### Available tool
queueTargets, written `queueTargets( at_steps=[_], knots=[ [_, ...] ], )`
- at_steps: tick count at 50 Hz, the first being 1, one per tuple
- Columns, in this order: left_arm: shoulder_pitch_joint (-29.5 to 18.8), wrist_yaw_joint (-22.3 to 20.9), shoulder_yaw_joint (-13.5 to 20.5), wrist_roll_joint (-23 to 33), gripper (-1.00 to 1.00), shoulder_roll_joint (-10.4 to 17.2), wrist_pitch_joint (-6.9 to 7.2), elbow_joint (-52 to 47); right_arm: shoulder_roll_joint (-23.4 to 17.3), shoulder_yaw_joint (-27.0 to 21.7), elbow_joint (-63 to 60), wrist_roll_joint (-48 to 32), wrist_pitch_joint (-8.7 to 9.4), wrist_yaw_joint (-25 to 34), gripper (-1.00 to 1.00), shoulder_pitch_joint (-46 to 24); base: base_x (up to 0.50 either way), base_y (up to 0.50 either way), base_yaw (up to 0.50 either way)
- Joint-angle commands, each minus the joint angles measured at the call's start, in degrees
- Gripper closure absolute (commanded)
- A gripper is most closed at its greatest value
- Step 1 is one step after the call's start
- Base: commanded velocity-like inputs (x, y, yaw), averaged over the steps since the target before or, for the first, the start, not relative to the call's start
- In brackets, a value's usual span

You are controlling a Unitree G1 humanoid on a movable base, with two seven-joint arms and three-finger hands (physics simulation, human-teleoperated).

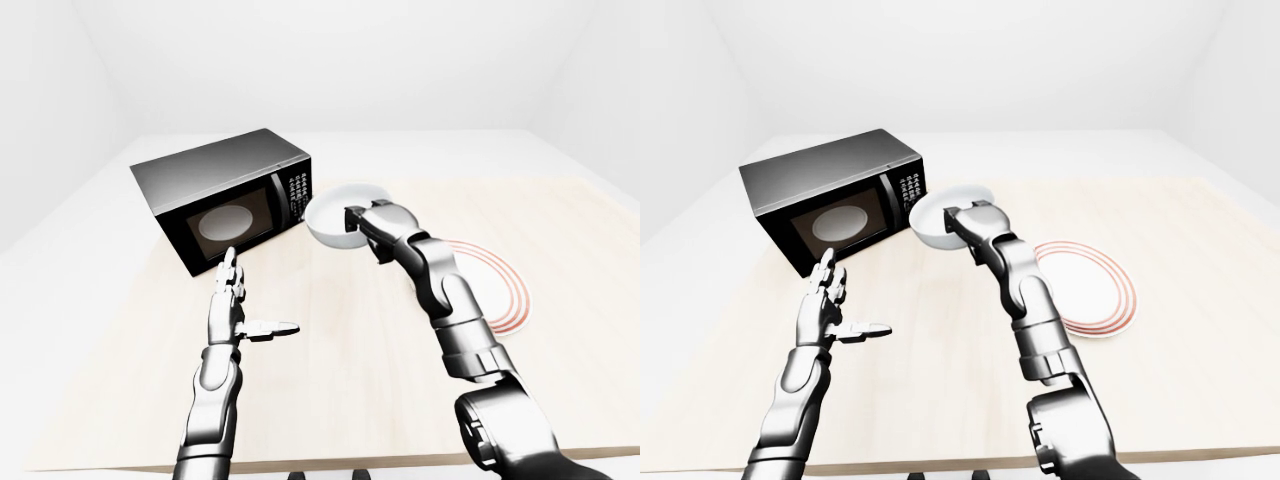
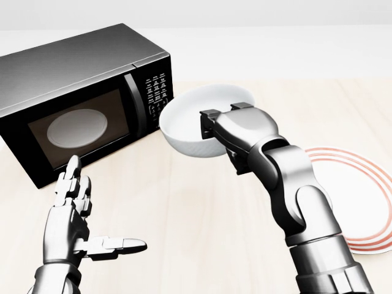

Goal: Pick up the white bowl and put it on the plate.

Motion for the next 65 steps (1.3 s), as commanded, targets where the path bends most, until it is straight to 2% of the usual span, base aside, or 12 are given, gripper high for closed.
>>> queueTargets(
  at_steps=[1, 36, 65],
  knots=[
    [-0.15, 0.07, -0.03, 0.04, -1.0, 0.02, 0.0, 0.31, -3.94, -2.68, 4.34, -5.56, 0.0, -5.12, 1.0, -1.36, 0.0, 0.0, 0.0],
    [0.12, 0.17, -0.2, 0.42, -1.0, -0.07, 0.0, -0.24, -13.65, -8.79, 4.04, 0.56, 0.0, -6.74, 1.0, 3.33, 0.0, 0.0, 0.0],
    [0.01, 0.15, -0.13, 0.29, -1.0, -0.02, 0.0, 0.12, -18.66, -11.51, 9.37, 4.41, 0.0, -11.45, 1.0, 7.34, 0.0, 0.0, 0.0]
  ],
)
